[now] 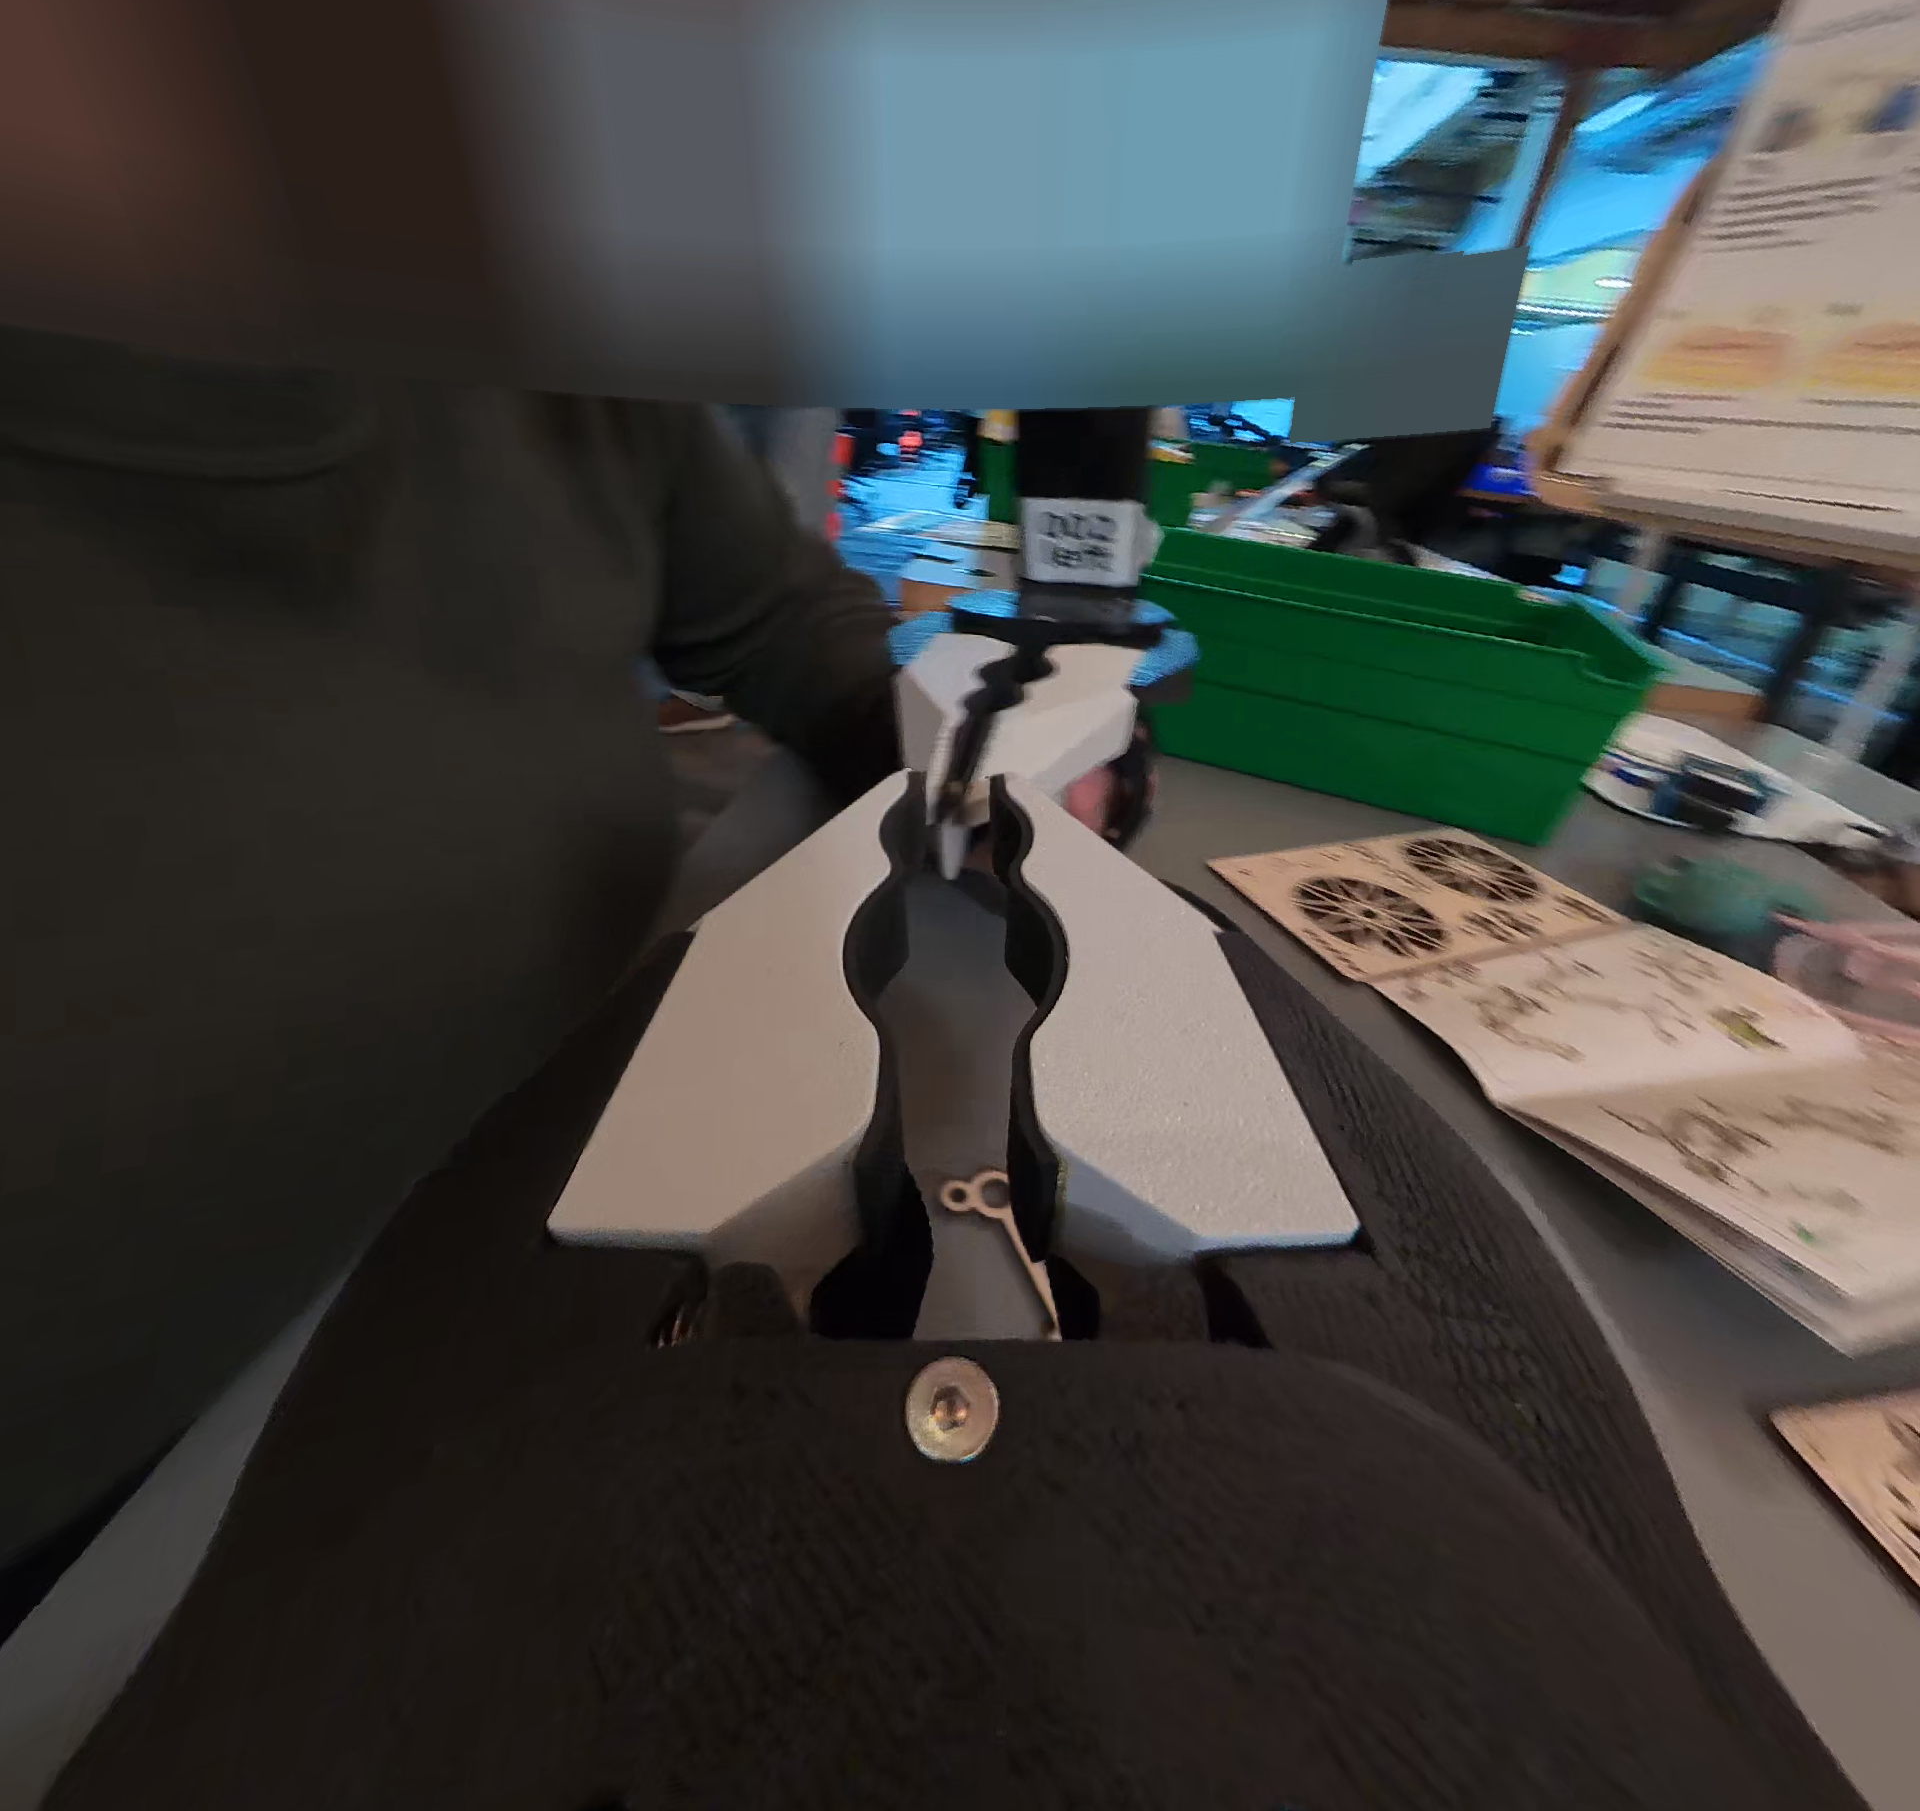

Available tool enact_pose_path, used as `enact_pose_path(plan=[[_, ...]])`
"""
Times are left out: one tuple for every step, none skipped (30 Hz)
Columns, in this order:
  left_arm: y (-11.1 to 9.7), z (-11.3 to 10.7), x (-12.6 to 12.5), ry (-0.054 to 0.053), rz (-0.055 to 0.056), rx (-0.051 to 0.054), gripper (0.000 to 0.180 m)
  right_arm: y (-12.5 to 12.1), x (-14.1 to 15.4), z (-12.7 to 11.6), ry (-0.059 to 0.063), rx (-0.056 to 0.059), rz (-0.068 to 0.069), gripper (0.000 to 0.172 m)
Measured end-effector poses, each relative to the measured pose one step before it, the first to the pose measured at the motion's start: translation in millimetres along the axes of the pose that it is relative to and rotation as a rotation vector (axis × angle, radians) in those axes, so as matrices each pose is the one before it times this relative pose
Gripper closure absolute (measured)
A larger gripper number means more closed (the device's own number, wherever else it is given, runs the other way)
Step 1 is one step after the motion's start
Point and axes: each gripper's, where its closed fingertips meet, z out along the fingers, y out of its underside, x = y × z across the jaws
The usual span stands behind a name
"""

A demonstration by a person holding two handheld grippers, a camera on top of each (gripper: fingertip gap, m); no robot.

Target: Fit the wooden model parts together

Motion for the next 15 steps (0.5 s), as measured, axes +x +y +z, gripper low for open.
enact_pose_path(plan=[[-0.2,-0.5,-0.22,0.0093,-0.0228,0.009,0.18,-0.66,-3.0,0.84,-0.0189,0.0049,0.004,0.162],[-0.19,-0.56,0.24,0.014,-0.0192,0.0076,0.18,-0.1,-1.57,1.0,-0.0095,0.0032,0.0031,0.163],[-0.9,-0.5,0.03,0.0091,-0.0159,0.0107,0.18,-0.08,-0.64,0.5,-0.0009,0.0012,0.0005,0.164],[-0.14,-0.16,0.12,0.0059,-0.0099,0.0052,0.18,-0.18,-0.25,0.01,0.0011,0.0002,-0.0003,0.164],[0.26,0.34,0.53,0.0053,-0.0043,0.0004,0.18,0.09,0.05,-0.07,0.0019,-0.0022,-0.0006,0.166],[0.48,0.5,0.67,0.0026,0.0012,-0.0032,0.18,0.28,0.48,-0.13,0.0052,-0.0036,-0.002,0.169],[0.29,0.43,0.45,0.0,0.0051,-0.0026,0.18,0.13,0.28,-0.3,0.0037,-0.002,-0.0033,0.171],[-0.06,0.15,-0.01,-0.0015,0.0031,-0.0002,0.18,0.11,0.19,0.02,0.0013,-0.0002,-0.0022,0.171],[-0.1,0.06,0.11,0.0016,-0.0015,0.0,0.18,0.0,0.2,0.11,0.0003,0.0002,0.0002,0.171],[-0.17,-0.07,-0.15,-0.0005,-0.0008,0.0012,0.18,-0.11,0.24,0.11,0.0013,0.0009,0.0005,0.171],[0.08,-0.02,-0.06,-0.0006,-0.0013,0.0009,0.18,0.01,0.15,0.02,0.002,0.0005,-0.0015,0.171],[-0.17,-0.01,-0.08,0.0011,-0.0036,0.0012,0.18,-0.04,0.17,0.23,0.0017,0.0002,-0.0025,0.171],[-0.11,0.0,0.02,0.0016,-0.0041,0.0015,0.18,0.11,0.21,-0.17,0.0014,-0.001,-0.0026,0.171],[-0.05,0.12,0.12,0.0015,-0.0038,0.0011,0.18,0.29,0.15,0.0,0.0013,-0.0023,-0.0043,0.17],[0.12,0.31,0.54,0.0039,-0.0022,0.0007,0.18,0.06,-0.3,0.13,-0.0013,-0.0015,-0.0066,0.17]])
